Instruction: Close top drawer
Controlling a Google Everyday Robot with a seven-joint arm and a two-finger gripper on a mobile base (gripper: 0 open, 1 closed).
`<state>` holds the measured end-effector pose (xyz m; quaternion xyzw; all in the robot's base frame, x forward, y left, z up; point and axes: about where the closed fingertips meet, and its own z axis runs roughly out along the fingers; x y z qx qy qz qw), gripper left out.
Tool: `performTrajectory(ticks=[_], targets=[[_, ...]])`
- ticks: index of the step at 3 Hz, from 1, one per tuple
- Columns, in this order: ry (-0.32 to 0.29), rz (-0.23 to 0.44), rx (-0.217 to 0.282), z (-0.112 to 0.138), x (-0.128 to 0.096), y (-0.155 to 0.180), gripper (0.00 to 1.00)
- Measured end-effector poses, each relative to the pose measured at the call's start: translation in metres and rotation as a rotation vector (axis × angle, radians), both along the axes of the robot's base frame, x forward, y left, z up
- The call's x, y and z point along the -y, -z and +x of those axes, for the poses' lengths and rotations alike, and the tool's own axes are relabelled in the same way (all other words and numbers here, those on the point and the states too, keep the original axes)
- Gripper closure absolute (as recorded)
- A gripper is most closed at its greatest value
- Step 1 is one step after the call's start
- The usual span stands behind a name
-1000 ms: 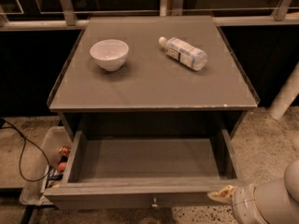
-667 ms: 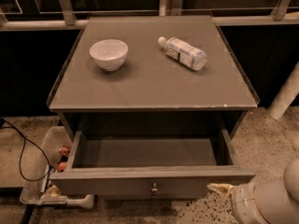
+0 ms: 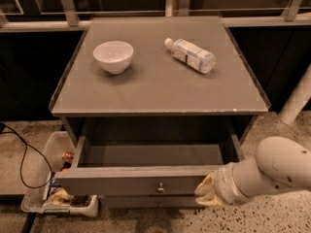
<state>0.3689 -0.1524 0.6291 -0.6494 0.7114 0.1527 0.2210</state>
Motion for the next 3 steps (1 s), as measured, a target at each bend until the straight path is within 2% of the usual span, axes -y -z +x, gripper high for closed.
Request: performTrajectory(ticks=[1, 2, 3], targets=[[0.05, -0.051, 0.038, 0.0445, 0.0095, -0.0051, 0.89], [0.051, -0.052, 0.039, 0.0425, 0.0097, -0.0064, 1.0], [0.051, -0.052, 0.039, 0.0425, 0.0097, -0.0064, 0.81]])
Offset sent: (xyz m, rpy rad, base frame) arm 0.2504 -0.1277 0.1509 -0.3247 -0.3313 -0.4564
